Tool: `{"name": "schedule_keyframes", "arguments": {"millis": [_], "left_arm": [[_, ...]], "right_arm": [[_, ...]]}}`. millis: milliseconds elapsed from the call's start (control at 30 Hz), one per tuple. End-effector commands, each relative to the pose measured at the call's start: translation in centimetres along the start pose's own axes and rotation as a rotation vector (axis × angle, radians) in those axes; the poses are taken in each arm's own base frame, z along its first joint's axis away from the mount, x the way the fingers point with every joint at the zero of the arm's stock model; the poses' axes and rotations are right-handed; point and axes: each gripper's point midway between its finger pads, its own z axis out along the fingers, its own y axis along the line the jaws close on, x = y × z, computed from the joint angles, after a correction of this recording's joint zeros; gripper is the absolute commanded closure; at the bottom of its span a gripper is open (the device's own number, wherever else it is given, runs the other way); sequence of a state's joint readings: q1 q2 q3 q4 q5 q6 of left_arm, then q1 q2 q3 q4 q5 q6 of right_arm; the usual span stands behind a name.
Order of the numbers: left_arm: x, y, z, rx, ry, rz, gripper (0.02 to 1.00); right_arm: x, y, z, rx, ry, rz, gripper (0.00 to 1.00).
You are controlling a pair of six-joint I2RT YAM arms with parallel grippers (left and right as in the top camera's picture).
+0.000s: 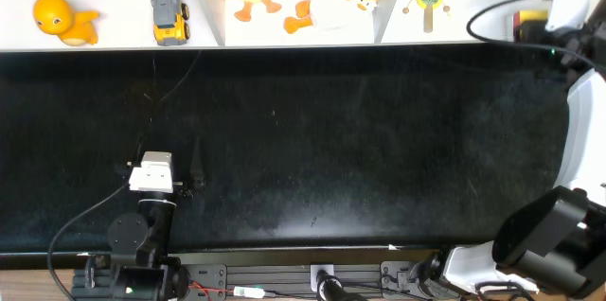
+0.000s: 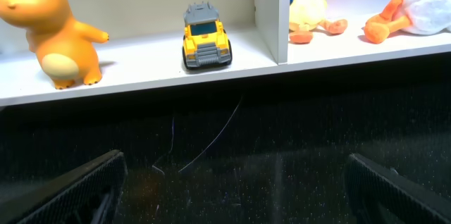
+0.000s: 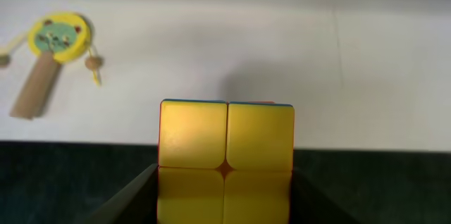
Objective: Store Toys
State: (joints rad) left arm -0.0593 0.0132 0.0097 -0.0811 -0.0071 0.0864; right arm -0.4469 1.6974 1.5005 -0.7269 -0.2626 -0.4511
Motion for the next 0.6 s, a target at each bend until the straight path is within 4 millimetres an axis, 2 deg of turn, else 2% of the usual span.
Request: {"name": "schedule_keyframes", "arguments": {"millis": [33, 200, 400, 600], "left_arm": [[-0.1, -0.3, -0.1, 0.017, -0.008, 0.015, 0.020], [-0.1, -0.3, -0.1, 0.017, -0.008, 0.015, 0.023], [-0.1, -0.3, -0.1, 0.017, -0.008, 0.015, 0.020], [-0.1, -0.3, -0.1, 0.017, -0.008, 0.015, 0.023]], "right_arm": [[-1.4, -0.9, 1.3, 0.003, -0.007, 0.022, 0.487], [-1.5, -1.2, 3.3, -0.011, 0.017, 0.036, 0.485], [-0.6, -0.6, 5.4, -0.036, 0.056, 0.038, 0.483], [0.0, -0.7, 6.2, -0.041, 0.071, 0.043, 0.483]]}}
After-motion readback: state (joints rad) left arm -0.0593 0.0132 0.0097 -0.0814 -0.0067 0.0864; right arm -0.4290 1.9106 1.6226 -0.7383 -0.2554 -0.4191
